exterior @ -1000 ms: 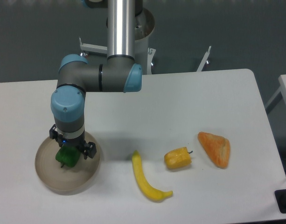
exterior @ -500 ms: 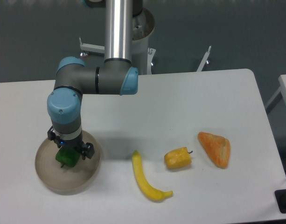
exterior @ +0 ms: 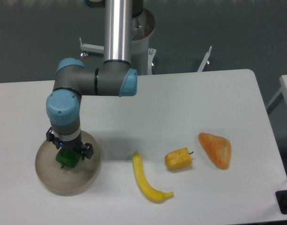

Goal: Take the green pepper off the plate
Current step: 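Close the gripper fingers around the green pepper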

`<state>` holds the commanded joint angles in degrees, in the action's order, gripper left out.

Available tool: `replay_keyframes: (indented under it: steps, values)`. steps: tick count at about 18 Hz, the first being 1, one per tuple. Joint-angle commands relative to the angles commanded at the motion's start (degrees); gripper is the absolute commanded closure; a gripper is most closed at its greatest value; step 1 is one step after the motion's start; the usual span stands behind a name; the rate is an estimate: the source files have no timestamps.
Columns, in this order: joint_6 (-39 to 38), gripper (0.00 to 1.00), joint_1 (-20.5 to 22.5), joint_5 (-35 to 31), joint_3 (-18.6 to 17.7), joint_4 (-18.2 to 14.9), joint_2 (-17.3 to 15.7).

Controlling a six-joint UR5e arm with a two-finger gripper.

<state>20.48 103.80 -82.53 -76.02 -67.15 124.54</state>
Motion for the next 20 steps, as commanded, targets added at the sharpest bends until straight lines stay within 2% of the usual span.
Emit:
replay_keyframes:
  steps: [13, 15, 17, 20]
  values:
    - [-0.97, 0.01, -0.18, 0.0, 0.09, 0.79, 0.7]
    - [-0.88, 0.22, -0.18, 0.09, 0.09, 0.88, 0.79]
    - [-0.88, 0.38, -0.18, 0.26, 0.17, 0.88, 0.7]
    - [-0.79, 0.48, -0.18, 0.44, 0.17, 0.88, 0.62]
